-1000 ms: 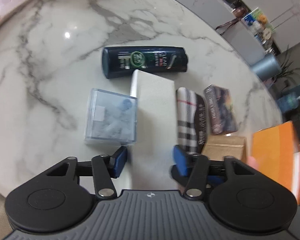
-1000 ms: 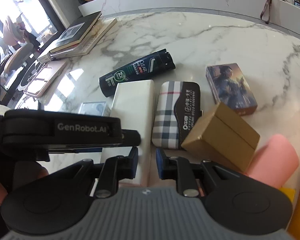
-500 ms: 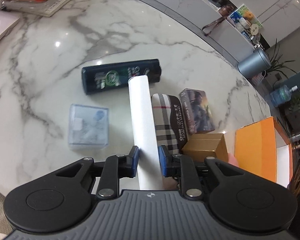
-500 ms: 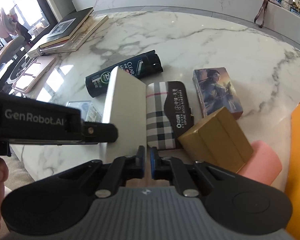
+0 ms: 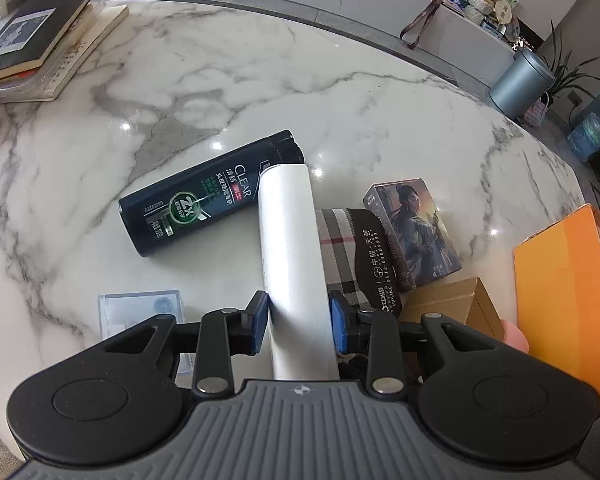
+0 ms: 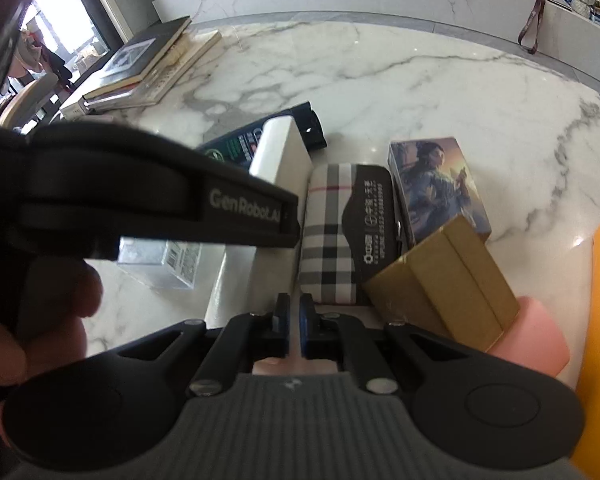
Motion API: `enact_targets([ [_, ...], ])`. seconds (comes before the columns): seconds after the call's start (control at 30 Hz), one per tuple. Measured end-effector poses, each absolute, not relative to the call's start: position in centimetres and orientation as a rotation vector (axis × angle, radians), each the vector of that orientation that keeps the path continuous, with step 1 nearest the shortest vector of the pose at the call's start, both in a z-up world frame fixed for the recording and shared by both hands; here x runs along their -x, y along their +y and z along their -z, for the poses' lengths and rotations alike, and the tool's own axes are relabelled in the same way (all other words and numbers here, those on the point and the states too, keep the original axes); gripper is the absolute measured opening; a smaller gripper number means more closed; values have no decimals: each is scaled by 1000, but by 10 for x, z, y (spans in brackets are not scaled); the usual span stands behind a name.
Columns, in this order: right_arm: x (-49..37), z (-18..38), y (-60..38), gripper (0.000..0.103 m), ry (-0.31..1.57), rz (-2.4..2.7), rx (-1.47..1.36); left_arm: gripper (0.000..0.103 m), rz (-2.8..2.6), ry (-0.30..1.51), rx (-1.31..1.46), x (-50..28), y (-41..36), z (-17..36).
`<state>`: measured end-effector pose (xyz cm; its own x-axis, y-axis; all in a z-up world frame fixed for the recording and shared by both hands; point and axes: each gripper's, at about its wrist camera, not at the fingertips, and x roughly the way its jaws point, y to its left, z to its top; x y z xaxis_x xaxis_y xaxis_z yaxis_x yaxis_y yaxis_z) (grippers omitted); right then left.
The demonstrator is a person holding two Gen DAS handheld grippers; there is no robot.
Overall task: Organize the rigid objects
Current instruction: 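Close the left gripper on the long white box and lift it, then grasp the green CLEAR bottle with the right gripper while the left holds the white box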
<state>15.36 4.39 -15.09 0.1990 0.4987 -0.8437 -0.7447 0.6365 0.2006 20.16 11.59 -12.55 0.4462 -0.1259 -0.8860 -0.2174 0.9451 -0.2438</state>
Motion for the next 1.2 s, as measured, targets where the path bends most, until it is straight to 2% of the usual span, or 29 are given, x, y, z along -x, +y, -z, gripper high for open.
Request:
enact_targets([
  [0.1,-156,146,47,4,1053,-893,255,31,-63,1100,349,-199,121,122],
  [0.4,-169,123,62,8,1044,-887,158,30,-105,957,427,-194,166,75],
  [0.5,-181,122,72,18,1068,-856,81,30,-135,908,389,-200,186,61],
  [0.57,-190,122,81,35,1089,-827,20,30,-158,898,358,-208,199,57],
  [0.83,-211,141,123,40,1162,-670,-184,30,-200,955,224,-243,236,78],
  [1.0,-215,160,142,42,1218,-611,-207,30,-160,1014,209,-246,238,101],
  [1.07,-216,162,148,49,1219,-611,-198,30,-149,1032,223,-246,240,108],
  [1.2,-217,165,157,52,1196,-619,-150,30,-134,1051,308,-243,249,116],
])
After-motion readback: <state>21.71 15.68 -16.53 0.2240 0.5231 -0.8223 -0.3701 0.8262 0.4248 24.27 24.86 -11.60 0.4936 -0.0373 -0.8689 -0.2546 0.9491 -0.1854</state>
